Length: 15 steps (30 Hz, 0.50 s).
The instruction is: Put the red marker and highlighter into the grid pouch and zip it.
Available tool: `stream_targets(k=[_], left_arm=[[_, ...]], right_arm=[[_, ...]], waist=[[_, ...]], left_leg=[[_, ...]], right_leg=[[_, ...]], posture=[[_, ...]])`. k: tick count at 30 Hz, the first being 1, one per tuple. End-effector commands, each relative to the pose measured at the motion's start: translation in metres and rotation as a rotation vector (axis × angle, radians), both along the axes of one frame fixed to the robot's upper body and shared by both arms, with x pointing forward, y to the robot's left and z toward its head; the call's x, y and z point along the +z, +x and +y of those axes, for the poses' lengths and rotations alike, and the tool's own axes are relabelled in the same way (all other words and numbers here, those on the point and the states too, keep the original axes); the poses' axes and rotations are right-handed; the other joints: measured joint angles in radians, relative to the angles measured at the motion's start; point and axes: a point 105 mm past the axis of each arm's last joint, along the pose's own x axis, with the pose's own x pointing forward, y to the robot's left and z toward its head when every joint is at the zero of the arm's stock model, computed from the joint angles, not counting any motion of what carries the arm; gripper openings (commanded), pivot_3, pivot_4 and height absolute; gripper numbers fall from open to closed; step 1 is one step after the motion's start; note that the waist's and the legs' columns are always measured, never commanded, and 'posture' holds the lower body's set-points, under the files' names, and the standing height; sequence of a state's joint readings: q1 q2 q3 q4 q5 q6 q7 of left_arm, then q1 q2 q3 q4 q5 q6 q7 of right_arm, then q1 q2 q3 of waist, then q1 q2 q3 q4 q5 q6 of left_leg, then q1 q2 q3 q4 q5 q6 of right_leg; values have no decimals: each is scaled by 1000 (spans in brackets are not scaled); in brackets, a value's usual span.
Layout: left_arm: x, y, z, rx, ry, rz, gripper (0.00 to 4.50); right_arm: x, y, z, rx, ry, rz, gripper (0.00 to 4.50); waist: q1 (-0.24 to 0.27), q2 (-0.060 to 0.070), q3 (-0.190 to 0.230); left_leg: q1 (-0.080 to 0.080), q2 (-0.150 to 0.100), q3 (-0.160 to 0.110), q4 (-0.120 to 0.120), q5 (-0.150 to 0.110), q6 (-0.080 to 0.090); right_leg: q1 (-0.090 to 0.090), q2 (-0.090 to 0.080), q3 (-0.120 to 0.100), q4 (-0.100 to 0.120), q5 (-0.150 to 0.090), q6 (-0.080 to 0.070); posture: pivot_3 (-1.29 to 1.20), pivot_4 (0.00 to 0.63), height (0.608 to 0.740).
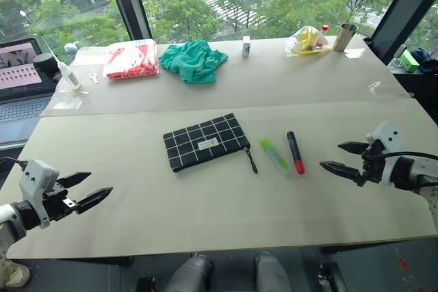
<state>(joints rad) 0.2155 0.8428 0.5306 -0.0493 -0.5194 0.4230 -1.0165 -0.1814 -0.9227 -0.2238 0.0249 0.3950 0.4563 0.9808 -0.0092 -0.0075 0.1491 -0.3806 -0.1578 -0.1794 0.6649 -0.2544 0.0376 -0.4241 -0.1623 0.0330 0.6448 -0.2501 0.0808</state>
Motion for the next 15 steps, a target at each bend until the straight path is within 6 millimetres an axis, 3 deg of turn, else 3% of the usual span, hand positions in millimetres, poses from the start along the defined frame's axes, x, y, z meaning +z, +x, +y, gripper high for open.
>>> stream_targets(k=[1,7,9,15], left_arm=[[14,0,-3,-22,-6,-46,4497],[28,10,-11,-91,-64,-104,4497],[31,13,-15,-128,-19,-153,4500],[22,14,-25,-237,146,-215,4500]], right_arm=[[8,2,-1,-3,-8,-31,4368],[9,6,-3,-37,24,-34,4368],[19,15,-2,-62,60,-61,3857],[48,24,34,76,104,-133,2001]], waist=[[0,0,0],[0,0,0],[0,0,0],[-7,0,0]], left_leg=[[0,0,0,0,0,0],[0,0,0,0,0,0],[0,0,0,0,0,0],[1,2,4,-1,-1,-1]], right_leg=[[0,0,0,0,0,0],[0,0,0,0,0,0],[0,0,0,0,0,0],[-1,1,3,-1,0,0]], posture=[[0,150,740],[0,150,740],[0,150,740],[0,150,740]])
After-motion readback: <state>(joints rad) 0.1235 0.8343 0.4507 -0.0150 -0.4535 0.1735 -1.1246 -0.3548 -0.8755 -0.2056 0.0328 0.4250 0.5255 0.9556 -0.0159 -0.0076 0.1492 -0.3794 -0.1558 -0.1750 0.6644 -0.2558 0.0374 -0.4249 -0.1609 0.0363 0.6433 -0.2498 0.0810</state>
